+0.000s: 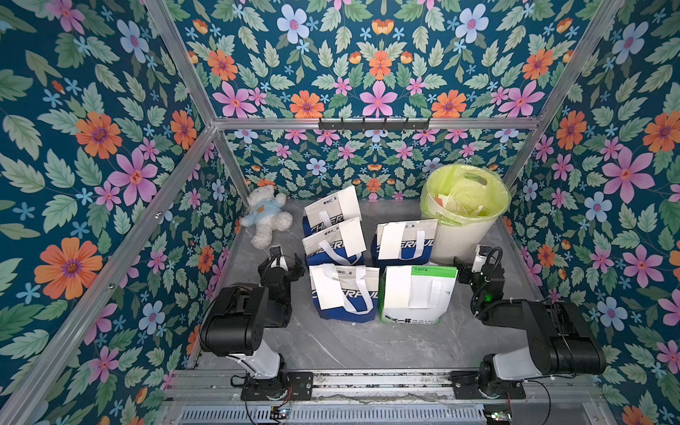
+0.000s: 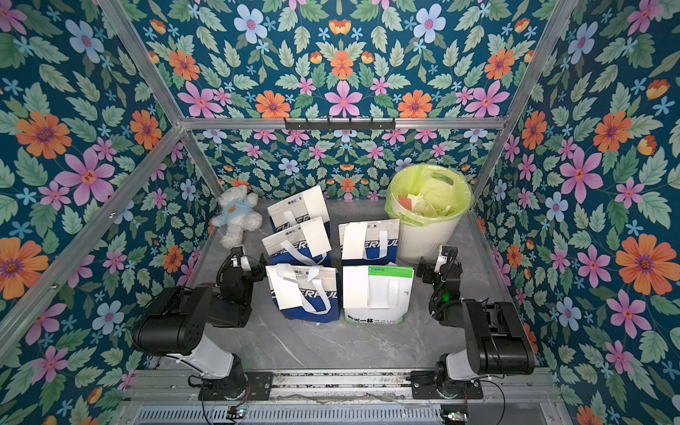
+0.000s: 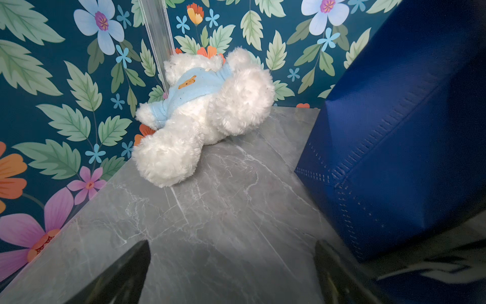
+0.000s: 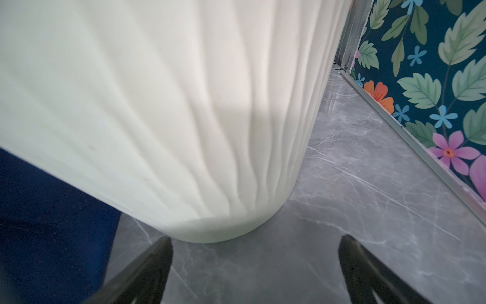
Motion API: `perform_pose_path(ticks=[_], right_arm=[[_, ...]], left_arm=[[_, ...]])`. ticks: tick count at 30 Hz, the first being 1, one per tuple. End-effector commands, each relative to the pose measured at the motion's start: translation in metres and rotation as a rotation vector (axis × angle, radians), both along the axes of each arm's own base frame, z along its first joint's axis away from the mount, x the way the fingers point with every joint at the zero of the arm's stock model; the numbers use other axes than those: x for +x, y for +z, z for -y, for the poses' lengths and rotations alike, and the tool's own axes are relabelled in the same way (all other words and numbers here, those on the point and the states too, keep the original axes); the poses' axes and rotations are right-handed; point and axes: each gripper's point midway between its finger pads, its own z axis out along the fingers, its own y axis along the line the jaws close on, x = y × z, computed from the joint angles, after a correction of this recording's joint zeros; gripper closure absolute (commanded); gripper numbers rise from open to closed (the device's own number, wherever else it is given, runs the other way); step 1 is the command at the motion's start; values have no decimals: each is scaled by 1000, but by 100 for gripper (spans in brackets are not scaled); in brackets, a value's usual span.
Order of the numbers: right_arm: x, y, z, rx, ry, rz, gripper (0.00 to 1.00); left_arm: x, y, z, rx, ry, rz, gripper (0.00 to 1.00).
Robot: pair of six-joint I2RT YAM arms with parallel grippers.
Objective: Shred takeout receipts and throw away
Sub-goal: Pick up the trash bin from the center of the board.
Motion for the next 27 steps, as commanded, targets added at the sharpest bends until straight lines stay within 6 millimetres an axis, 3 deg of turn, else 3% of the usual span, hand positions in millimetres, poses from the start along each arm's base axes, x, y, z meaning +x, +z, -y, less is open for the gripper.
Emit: perform_pose_path(ticks=[1, 4, 10, 13, 16, 17, 19, 20, 23, 27], right_arm=[[2, 5, 0, 8, 0, 15, 1], [2, 6, 0, 5, 0, 21, 1], [2, 6, 0, 2, 0, 23, 1], [1, 12, 6, -12, -40, 41, 1], [-17, 48, 13, -68, -156, 75, 1], [-29, 60, 23, -1, -236, 70, 1], [-75, 70, 58, 281, -581, 66, 1], [-96, 72, 60, 404, -640, 42, 1], [-107, 113, 24, 503, -336, 72, 1], [-139, 165, 17, 505, -339, -55, 1]], left_arm=[[2, 3, 0, 2, -9, 8, 1], [0, 6, -3, 4, 12, 23, 1], [-18, 30, -28, -8, 168, 38, 1], [-25, 54, -43, 20, 262, 21, 1], [-49, 94, -60, 6, 374, 126, 1], [-59, 109, -65, -11, 401, 166, 1], [-74, 130, -67, -33, 417, 214, 1], [-81, 144, -67, -56, 414, 244, 1], [-94, 166, -53, -117, 319, 246, 1], [-103, 175, -15, -187, 87, 147, 1]])
